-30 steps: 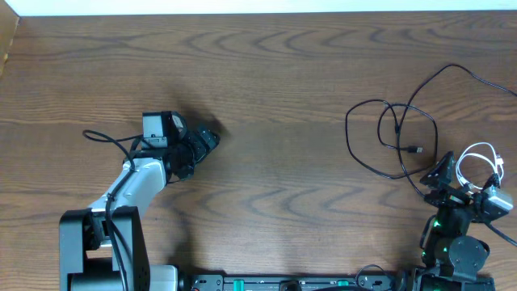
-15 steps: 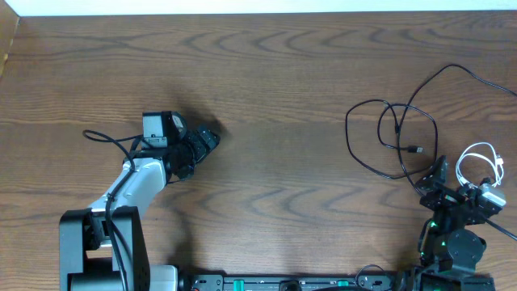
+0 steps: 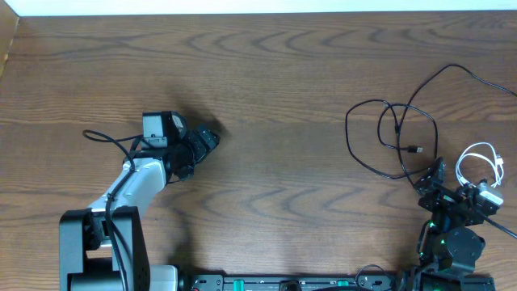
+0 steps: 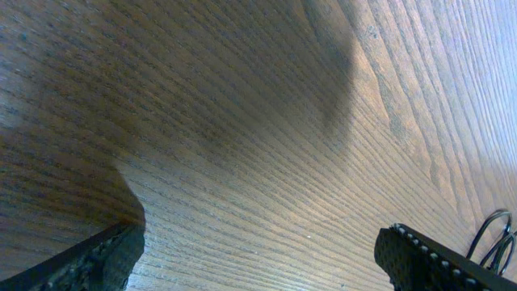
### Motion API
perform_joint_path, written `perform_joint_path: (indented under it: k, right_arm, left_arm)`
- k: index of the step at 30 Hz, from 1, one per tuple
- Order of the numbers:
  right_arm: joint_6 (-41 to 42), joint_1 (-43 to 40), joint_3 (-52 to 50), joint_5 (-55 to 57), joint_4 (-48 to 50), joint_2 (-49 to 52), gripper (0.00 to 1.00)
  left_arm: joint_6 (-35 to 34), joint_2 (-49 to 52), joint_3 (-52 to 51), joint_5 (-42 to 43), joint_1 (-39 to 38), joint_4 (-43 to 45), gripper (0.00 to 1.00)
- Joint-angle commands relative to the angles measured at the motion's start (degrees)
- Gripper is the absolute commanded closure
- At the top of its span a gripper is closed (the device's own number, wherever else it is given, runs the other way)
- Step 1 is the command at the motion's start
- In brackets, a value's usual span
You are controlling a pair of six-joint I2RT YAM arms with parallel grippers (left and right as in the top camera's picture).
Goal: Untangle cables
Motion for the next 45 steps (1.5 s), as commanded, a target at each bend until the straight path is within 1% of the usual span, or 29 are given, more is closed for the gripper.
perform_joint_path:
  k: [1,10,18,24,26,29,35,40,45]
  right_arm:
    - [-0.5,-0.2,0.0,0.0,-0.3,0.4,0.01]
    - [-0.5,-0.2,0.0,0.0,-0.3,3.7,0.01]
    - [-0.5,-0.2,0.0,0.0,0.0,3.8,0.01]
    - [-0.5,-0.2,0.0,0.0,6.0,3.8,0.01]
    - [-0.5,-0.2,0.0,0.0,5.0,3.8,0.01]
    - [-0.5,-0.2,0.0,0.0,-0.4,3.8,0.01]
    - [-0.5,-0.2,0.0,-0.4,-0.4,4.6,0.01]
    - [-0.5,-0.2,0.0,-0.4,-0.4,4.7,0.01]
    - [-0.5,-0.2,0.0,-0.4,-0.4,4.7,0.01]
  left_arm:
    - [0.3,0.0,0.2,-2.1,0.1,-0.4,0.02]
    - [0.3,0.0,0.2,-2.1,0.1,-0.4,0.02]
    - [0.3,0.0,0.2,-2.1,0.1,-0.4,0.02]
    - [0.3,0.0,0.2,-2.1,0.1,-0.4,0.02]
    - [0.3,0.0,0.2,-2.1,0.1,-0.4,0.02]
    - [0.3,0.0,0.2,-2.1,0.1,-0.4,0.02]
    - [0.3,-0.3,0.2,-2.1,0.1,-0.4,0.02]
    - [0.3,-4.0,0.2,-2.1,0.1,-0.4,0.02]
    - [0.3,-13.8,0.2,-2.1,0.1,-0.4,0.02]
